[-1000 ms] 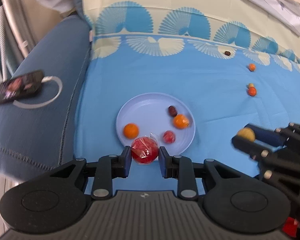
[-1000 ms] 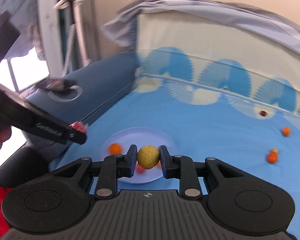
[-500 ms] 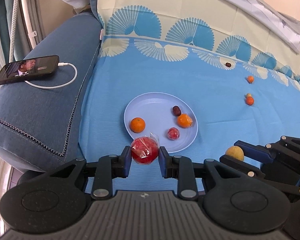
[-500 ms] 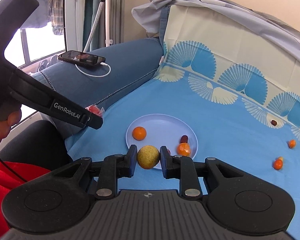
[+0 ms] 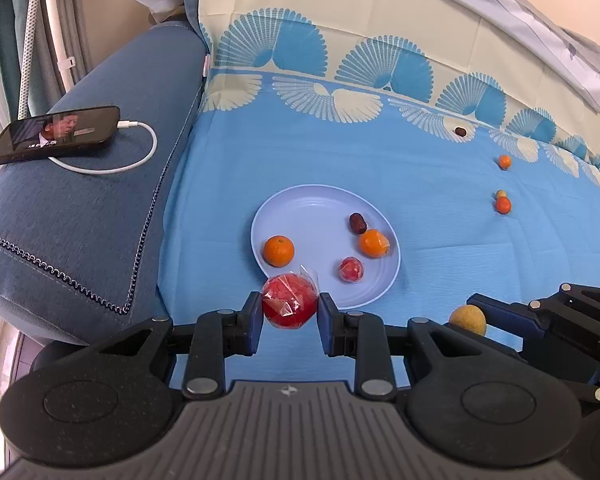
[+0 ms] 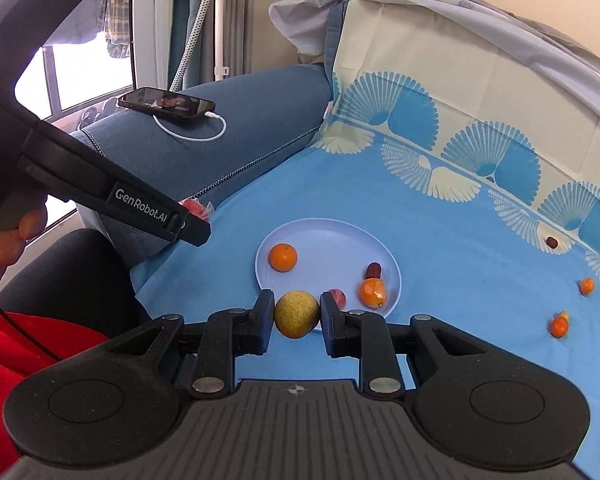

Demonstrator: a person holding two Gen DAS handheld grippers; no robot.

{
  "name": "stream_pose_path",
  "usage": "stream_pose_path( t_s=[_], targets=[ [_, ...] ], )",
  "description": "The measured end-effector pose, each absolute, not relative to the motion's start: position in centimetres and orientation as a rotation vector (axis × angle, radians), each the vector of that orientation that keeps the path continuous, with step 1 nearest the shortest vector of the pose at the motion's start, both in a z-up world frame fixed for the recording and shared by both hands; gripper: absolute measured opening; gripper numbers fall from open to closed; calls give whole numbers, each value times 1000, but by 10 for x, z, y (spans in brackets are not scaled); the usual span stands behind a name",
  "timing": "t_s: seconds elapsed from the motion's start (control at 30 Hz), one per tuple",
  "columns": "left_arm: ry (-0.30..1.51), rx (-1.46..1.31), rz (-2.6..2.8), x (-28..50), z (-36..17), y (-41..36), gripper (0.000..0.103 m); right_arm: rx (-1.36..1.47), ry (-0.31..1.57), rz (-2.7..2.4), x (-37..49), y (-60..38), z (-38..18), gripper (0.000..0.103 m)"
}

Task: Organize fruits
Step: 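Carry the red fruit and yellow fruit over the plate with both grippers, then open both grippers to drop the red and yellow fruits onto the plate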

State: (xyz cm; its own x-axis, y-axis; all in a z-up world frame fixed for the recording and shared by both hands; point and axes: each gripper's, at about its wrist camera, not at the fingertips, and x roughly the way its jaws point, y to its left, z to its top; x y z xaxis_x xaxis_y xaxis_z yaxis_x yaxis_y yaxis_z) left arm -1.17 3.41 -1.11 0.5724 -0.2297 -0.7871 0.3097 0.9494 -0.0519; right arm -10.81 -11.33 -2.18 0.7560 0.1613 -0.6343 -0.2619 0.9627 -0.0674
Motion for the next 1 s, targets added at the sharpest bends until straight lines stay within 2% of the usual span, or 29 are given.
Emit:
stream_pose_path(
  t_s=[0.5,1.0],
  targets=[
    [946,72,-297,46,-27,21,32,-146,725,215,-56,-117,-45,26],
    [1073,148,-314,144,-91,-26,32,-62,855,174,44,-148,-101,26]
  ],
)
